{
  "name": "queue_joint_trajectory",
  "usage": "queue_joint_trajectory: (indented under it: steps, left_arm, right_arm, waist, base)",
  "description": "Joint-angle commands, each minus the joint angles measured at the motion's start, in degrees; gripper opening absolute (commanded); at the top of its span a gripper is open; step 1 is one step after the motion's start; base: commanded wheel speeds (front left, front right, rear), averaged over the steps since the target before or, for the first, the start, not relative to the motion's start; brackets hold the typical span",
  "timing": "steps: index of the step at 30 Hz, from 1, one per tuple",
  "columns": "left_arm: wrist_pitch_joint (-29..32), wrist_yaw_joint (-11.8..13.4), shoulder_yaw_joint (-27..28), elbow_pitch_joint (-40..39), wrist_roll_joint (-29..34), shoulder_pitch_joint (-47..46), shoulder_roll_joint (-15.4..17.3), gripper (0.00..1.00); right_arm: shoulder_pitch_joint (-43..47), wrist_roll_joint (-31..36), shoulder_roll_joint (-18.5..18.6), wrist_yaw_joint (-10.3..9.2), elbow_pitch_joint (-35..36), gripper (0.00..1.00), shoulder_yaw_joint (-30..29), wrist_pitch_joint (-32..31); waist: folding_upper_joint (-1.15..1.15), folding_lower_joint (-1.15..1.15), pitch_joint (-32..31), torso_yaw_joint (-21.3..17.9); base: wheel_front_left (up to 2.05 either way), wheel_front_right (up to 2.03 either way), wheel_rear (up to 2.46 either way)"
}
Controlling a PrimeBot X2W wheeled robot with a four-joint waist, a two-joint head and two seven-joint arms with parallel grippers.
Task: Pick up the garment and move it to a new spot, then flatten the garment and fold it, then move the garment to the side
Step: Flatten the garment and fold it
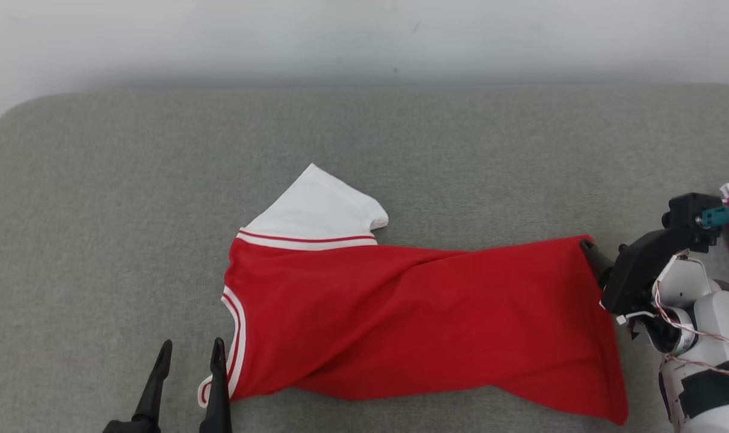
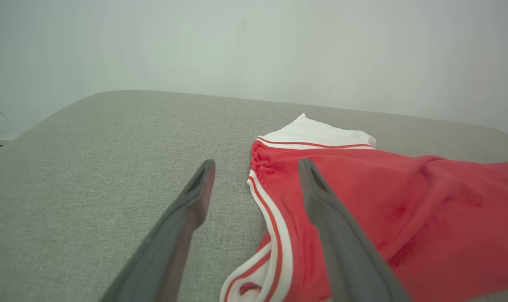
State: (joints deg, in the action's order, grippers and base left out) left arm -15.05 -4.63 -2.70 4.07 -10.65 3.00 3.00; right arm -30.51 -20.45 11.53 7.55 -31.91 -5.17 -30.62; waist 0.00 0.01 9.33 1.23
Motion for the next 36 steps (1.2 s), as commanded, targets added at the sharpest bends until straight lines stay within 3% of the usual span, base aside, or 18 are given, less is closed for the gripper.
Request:
queue_joint_trajectory:
  steps: [1, 10, 14, 23, 31, 36]
  left_arm:
    - [-0.17, -0.22, -0.05, -0.15, 0.06, -0.51, -0.09, 1.0]
    - [-0.16, 0.02, -0.74, 0.47, -0.59, -1.49, -0.15, 1.0]
    - [-0.16, 0.05, -0.73, 0.64, -0.8, -1.36, -0.16, 1.0]
    - [-0.16, 0.22, -1.08, 1.39, -1.31, -0.75, -0.16, 1.0]
    - [-0.16, 0.55, -1.07, 1.53, -1.52, 0.33, -0.15, 1.0]
    - [-0.16, 0.85, -0.99, 1.52, -1.8, 1.0, -0.14, 1.0]
  right_arm:
    - [-0.62, 0.47, -0.07, -0.12, -0.34, 1.0, -0.25, -0.11]
    - [-3.84, 2.66, -1.31, -0.13, -3.78, 1.0, -0.71, -1.83]
    - [-4.03, 2.97, -1.46, -0.12, -3.99, 0.0, -0.29, -1.73]
    - [-5.3, 3.11, -0.01, -0.12, -0.98, 0.0, 1.24, 6.3]
    - [-7.46, 0.35, 2.65, -0.13, 6.01, 0.0, 8.0, 16.02]
    - [-3.55, -1.88, 4.4, -0.13, 11.21, 0.0, 9.05, 16.35]
  waist:
    - [0.0, -0.01, 1.67, 1.45]
    - [0.0, -0.01, 3.66, 3.07]
    - [0.0, -0.01, 3.64, 3.06]
    - [0.0, -0.01, 2.2, 3.12]
    - [0.0, -0.01, 0.64, 3.46]
    - [0.0, -0.01, -0.49, 3.44]
  base:
    - [0.0, 0.0, 0.0]
    - [0.0, 0.0, 0.0]
    - [0.0, 0.0, 0.0]
    - [0.0, 0.0, 0.0]
    - [0.0, 0.0, 0.0]
    - [0.0, 0.0, 0.0]
